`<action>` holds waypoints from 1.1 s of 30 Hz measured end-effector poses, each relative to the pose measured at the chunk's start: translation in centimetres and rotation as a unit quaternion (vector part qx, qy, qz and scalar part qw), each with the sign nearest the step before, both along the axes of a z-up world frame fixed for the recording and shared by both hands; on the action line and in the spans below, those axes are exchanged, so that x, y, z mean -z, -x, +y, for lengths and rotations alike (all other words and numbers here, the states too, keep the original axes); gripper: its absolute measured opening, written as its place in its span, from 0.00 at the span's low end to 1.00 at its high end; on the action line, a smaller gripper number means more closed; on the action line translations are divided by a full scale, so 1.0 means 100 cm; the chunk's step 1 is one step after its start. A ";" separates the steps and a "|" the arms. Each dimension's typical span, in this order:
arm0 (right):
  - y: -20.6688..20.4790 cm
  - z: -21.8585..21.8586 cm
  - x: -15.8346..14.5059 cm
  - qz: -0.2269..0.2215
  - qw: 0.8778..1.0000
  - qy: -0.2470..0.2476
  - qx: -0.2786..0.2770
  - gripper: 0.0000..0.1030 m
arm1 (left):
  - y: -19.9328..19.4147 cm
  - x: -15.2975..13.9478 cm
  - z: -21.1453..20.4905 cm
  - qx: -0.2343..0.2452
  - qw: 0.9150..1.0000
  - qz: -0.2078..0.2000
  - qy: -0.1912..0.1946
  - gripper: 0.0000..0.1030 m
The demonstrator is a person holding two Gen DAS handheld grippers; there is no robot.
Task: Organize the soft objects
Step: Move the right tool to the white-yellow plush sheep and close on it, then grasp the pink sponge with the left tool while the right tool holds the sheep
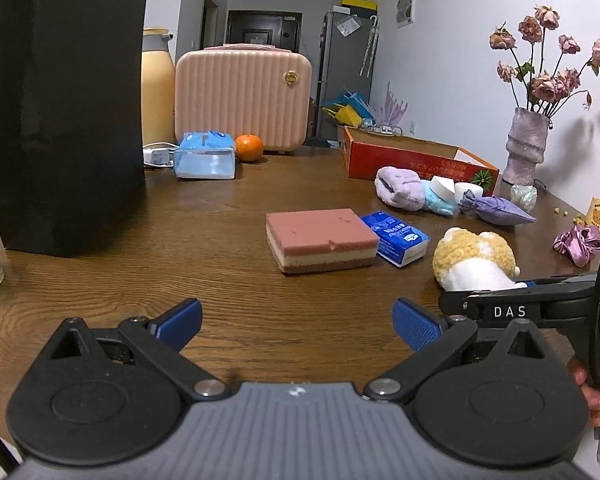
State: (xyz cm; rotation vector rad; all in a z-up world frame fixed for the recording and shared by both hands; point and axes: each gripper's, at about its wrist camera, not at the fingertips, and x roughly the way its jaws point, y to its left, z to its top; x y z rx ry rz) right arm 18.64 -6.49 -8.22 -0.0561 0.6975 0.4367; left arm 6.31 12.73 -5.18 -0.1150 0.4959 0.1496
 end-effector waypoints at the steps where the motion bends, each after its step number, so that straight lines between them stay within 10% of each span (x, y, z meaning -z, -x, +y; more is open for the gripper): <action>1: -0.001 0.000 0.000 -0.001 1.000 -0.001 0.001 0.61 | -0.002 0.001 0.000 0.001 1.000 0.001 0.001 1.00; 33: -0.058 -0.070 -0.017 -0.071 0.996 -0.042 0.036 0.55 | -0.096 -0.016 -0.021 0.014 0.999 0.036 -0.005 1.00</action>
